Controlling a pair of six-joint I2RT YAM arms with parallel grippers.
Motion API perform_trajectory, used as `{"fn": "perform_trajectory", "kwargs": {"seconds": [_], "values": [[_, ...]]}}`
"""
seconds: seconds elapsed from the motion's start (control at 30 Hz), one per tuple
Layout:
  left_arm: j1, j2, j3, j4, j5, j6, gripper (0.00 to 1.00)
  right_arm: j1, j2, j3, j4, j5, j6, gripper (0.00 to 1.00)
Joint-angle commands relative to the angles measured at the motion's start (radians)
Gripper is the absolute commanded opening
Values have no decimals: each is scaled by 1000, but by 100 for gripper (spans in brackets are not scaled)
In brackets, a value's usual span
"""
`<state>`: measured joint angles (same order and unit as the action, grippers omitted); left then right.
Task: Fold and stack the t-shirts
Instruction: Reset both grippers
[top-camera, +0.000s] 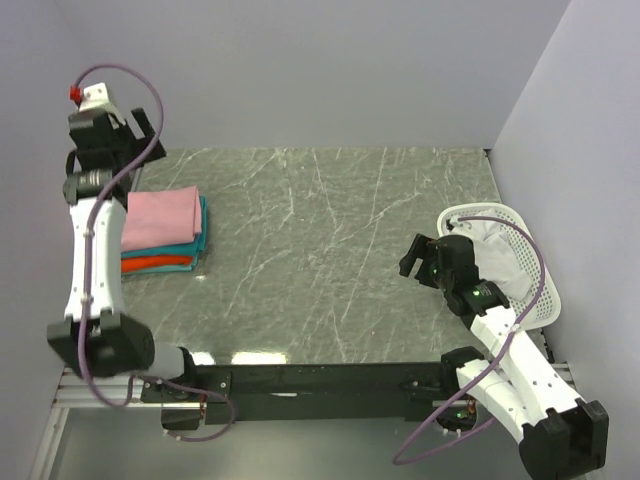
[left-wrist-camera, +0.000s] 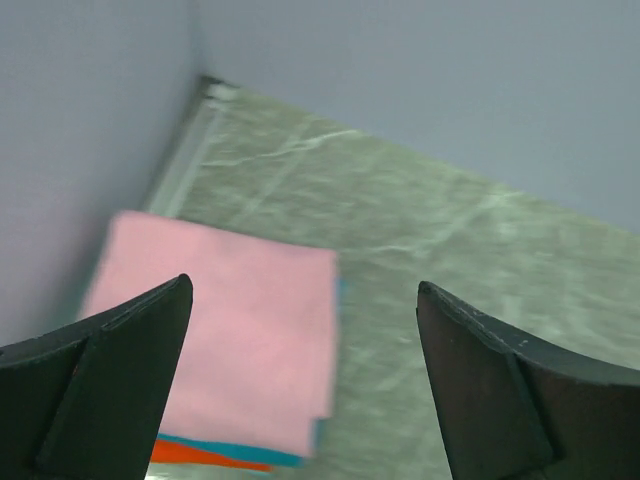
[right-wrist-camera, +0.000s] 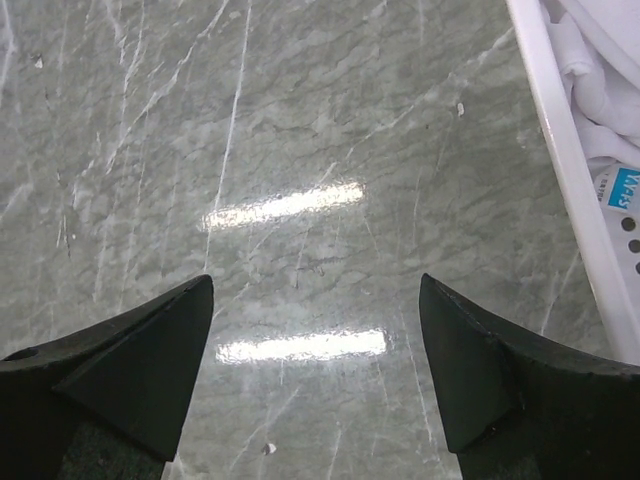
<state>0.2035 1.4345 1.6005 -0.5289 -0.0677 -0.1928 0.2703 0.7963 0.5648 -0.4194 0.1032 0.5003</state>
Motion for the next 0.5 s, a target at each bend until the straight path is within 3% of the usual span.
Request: {"fn": "perform_trajectory", "kwargs": {"seconds": [0.0, 0.07, 0.27, 0.47], "values": [[-70, -202, -176, 165, 175, -207, 99, -3, -9, 7, 34, -22, -2, 89], [-130, -275, -324, 254, 138, -253, 99, -5, -12, 9, 34, -30, -2, 90], [-393, -440, -563, 274, -45, -379, 99, -5, -64, 0, 39, -19, -2, 90], [-522, -490, -757, 300, -83, -434, 99, -5, -118, 1, 22, 10, 0, 90]]}}
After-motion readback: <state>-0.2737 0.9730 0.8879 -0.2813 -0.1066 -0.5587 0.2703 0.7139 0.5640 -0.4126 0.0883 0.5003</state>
